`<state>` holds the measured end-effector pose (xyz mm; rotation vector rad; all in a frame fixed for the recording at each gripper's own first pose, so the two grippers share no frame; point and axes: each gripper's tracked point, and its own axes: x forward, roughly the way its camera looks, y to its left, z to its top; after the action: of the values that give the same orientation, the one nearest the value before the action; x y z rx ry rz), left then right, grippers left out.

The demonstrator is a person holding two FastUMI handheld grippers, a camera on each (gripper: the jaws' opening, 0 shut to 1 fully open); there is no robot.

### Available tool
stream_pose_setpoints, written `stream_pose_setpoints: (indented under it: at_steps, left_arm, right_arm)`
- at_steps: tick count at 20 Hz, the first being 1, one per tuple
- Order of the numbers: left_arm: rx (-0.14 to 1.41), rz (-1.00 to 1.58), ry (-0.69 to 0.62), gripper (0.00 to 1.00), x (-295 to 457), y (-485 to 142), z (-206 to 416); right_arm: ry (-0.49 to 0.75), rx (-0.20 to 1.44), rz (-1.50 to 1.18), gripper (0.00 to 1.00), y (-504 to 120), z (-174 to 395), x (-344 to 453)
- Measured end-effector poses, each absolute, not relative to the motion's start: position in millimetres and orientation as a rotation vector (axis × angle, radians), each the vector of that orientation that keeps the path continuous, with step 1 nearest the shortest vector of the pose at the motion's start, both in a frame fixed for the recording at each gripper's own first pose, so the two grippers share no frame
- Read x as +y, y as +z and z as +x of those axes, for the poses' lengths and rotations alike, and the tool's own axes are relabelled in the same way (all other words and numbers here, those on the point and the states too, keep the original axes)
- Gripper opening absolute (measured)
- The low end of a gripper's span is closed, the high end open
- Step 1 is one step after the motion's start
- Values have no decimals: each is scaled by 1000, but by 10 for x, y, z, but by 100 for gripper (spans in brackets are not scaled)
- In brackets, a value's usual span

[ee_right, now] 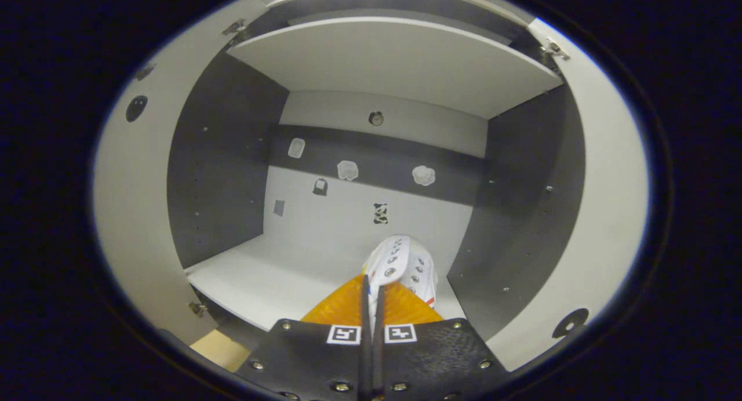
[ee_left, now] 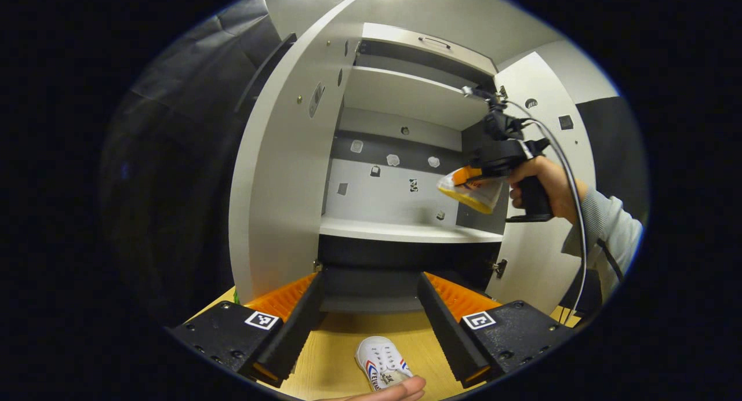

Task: Grab one shoe with the right hand and put it into the shoe cabinet, grab the other shoe with the left hand and put it into the shoe cabinet; then close the right door with the right hand and the left door with the left hand.

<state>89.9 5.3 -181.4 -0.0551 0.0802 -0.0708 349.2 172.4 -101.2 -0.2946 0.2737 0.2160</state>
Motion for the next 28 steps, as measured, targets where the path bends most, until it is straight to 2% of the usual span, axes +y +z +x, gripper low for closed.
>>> stream_pose_setpoints:
  at_steps: [6, 11, 13, 15, 16, 19, 21, 28]
  left_arm:
    - [119, -66, -78, 99, 31, -1994, 876]
    - [207, -101, -90, 100, -17, -2279, 861]
    - [215, -95, -85, 100, -7, -2296, 860]
    - [216, -96, -84, 99, -22, -2287, 843]
    - [217, -88, -82, 100, -19, -2283, 832]
    - [229, -71, -86, 100, -47, -2315, 804]
    - [243, -65, -87, 100, -54, -2376, 790]
    - [352, -50, -127, 100, -174, -2935, 683]
  right_arm:
    - [169, 348, -345, 1, -1465, 4077, 1687]
    - [135, 393, -376, 1, -1731, 4302, 1584]
    - [147, 417, -355, 11, -1845, 4344, 1590]
    - [158, 394, -319, 11, -1750, 4290, 1641]
    - [149, 360, -309, 16, -1633, 4285, 1654]
    - [143, 282, -275, 80, -1314, 4063, 1650]
    - [125, 237, -241, 99, -1148, 3817, 1594]
    - [21, 22, -261, 98, -822, 2547, 1201]
